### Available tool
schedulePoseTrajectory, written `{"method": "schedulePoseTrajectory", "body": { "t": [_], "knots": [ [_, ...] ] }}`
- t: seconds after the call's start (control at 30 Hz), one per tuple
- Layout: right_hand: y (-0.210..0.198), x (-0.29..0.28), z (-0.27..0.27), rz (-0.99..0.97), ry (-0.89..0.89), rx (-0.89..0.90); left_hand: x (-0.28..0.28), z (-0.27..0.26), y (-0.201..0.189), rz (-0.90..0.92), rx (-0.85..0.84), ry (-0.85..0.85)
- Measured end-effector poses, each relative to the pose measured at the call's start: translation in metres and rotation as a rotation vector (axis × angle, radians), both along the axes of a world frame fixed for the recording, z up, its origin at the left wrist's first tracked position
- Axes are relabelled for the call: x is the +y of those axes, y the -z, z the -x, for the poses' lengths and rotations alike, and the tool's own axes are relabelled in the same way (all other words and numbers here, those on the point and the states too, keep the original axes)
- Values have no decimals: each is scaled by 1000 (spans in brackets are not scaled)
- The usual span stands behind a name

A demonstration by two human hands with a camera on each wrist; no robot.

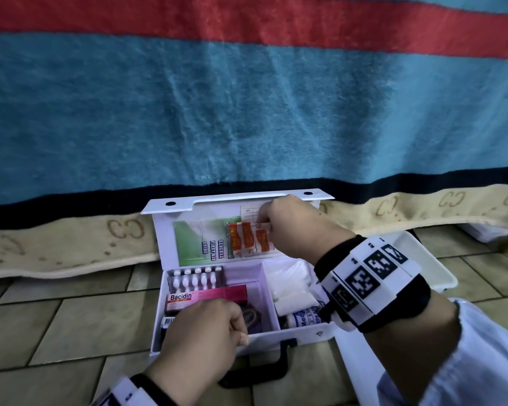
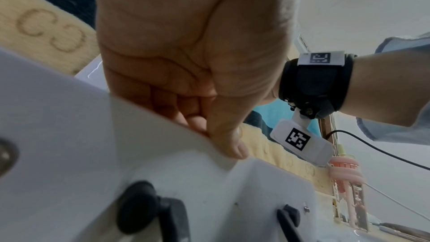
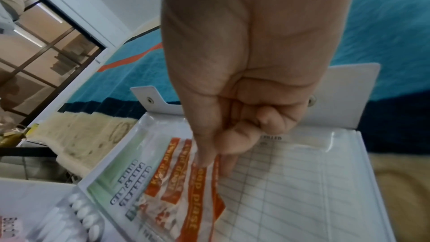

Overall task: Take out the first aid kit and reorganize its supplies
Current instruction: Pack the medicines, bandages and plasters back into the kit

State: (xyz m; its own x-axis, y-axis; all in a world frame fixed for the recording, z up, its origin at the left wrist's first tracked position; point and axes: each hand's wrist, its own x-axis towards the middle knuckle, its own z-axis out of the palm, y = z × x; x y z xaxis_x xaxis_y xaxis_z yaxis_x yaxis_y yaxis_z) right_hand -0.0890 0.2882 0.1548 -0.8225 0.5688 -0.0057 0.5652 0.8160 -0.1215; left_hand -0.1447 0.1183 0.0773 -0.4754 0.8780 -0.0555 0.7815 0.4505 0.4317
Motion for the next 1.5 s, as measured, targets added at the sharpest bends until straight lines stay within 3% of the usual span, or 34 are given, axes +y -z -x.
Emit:
{"method": "schedulePoseTrajectory", "body": {
  "t": [0.17, 0.27, 0.4, 0.53, 0.67, 0.83, 1.23, 1.5],
  "knots": [
    [-4, 4, -21, -38, -35, 118, 2, 2, 1, 13, -2, -5],
    [-18, 3, -56, 44, -93, 147, 3, 2, 1, 30, -17, -1],
    [-17, 8, -123, 85, 56, 154, 3, 1, 0, 40, 3, 14],
    [20, 11, -195, 96, 266, -71, 3, -4, -3, 45, 57, 17],
    [77, -1, -240, 183, 306, -302, 4, -3, -3, 65, 31, 26],
    [101, -5, -249, 165, 353, -258, 7, 4, 0, 91, -23, 29],
    [98, -11, -224, 94, 387, -308, 8, 3, 4, 69, -16, 18],
    [75, -5, -243, 88, 388, -101, 6, 4, 4, 64, -50, 23]
  ]
}}
